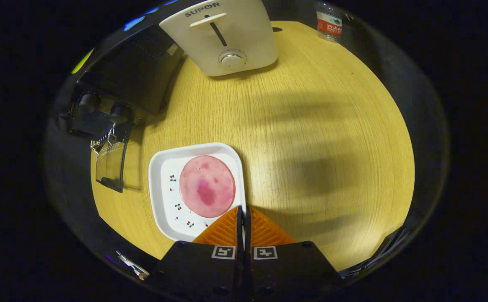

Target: Open the toaster oven, put the food inside, and close the toaster oven door.

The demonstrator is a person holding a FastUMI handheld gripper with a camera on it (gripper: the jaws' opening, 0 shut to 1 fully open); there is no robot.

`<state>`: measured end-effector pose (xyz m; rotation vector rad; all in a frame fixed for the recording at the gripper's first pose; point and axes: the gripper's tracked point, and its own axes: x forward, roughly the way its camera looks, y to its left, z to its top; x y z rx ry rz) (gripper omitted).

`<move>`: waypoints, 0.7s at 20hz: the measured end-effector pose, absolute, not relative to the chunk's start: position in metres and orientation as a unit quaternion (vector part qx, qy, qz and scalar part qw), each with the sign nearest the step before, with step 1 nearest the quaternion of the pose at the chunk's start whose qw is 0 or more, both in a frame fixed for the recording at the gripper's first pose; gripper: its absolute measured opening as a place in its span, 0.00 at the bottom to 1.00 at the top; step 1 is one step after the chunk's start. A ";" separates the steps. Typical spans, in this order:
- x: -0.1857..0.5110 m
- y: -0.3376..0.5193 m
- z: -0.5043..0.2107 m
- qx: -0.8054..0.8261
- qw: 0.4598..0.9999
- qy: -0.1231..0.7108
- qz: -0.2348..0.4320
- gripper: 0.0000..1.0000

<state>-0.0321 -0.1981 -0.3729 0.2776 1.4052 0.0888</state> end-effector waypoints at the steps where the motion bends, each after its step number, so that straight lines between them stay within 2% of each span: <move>1: -0.033 -0.198 -0.373 0.130 0.751 0.646 0.046 0.02; 14: -0.040 -0.187 -0.366 0.234 0.736 0.634 0.025 0.01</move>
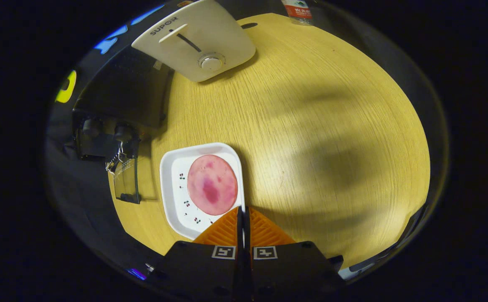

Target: Open the toaster oven, put the food inside, and close the toaster oven door.

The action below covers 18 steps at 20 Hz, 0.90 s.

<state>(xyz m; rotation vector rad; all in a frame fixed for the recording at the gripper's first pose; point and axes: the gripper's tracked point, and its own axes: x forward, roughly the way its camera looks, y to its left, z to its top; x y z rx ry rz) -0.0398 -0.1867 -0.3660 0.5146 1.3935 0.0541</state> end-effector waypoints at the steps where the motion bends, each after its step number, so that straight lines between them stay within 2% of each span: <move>1: -0.042 -0.185 -0.363 0.241 0.737 0.631 0.025 0.02; 18: -0.097 -0.129 -0.265 0.394 0.749 0.533 -0.004 0.02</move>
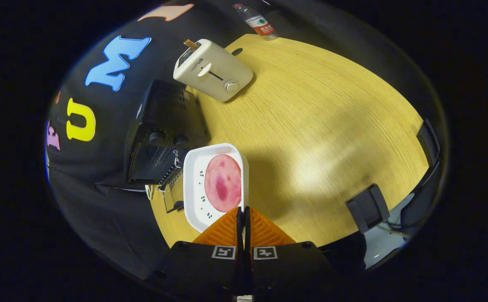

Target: Open the toaster oven, put the food inside, and close the toaster oven door.

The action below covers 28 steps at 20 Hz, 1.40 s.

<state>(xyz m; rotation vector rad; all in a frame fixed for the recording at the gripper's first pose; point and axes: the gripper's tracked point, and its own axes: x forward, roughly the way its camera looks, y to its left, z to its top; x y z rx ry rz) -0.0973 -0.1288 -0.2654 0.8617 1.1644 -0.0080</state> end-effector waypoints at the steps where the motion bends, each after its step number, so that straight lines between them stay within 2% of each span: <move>1: -0.102 -0.122 -0.259 0.407 0.745 0.528 -0.003 0.02; 8: -0.113 -0.068 -0.211 0.467 0.745 0.476 0.013 0.01; 16: -0.089 -0.012 -0.189 0.457 0.752 0.474 0.037 0.01; 28: -0.026 0.064 -0.248 0.446 0.735 0.511 0.008 0.02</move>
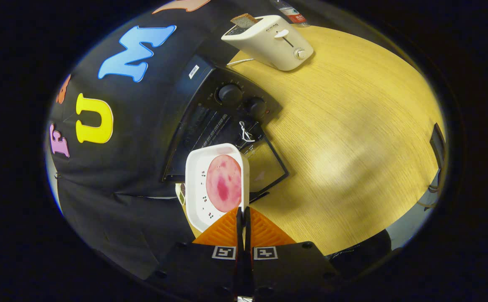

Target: Open the toaster oven, put the food inside, and close the toaster oven door.

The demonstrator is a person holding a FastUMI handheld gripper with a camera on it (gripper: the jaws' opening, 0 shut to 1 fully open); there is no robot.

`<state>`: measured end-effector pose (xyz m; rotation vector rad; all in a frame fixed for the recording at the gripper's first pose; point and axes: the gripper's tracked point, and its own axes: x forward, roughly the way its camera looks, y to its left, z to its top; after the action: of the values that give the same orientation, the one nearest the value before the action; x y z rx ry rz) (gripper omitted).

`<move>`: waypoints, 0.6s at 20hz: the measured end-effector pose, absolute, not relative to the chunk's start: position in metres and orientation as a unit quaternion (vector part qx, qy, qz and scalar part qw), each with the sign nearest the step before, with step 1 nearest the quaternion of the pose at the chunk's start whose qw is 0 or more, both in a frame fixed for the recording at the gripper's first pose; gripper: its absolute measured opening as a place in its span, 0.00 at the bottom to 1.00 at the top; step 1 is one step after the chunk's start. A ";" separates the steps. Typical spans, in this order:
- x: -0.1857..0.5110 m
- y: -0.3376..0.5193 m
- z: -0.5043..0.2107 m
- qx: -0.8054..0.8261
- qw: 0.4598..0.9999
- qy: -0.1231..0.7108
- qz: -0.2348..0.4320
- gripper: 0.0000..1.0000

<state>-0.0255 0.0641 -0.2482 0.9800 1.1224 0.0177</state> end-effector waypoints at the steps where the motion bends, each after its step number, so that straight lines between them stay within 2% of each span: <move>1: -0.020 0.071 -0.256 0.444 0.733 0.515 0.003 0.02; 7: 0.021 0.109 -0.281 0.468 0.723 0.508 -0.026 0.02; 12: 0.065 0.117 -0.294 0.498 0.733 0.458 -0.063 0.01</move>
<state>0.0650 0.1168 -0.2941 1.0957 1.0078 -0.1392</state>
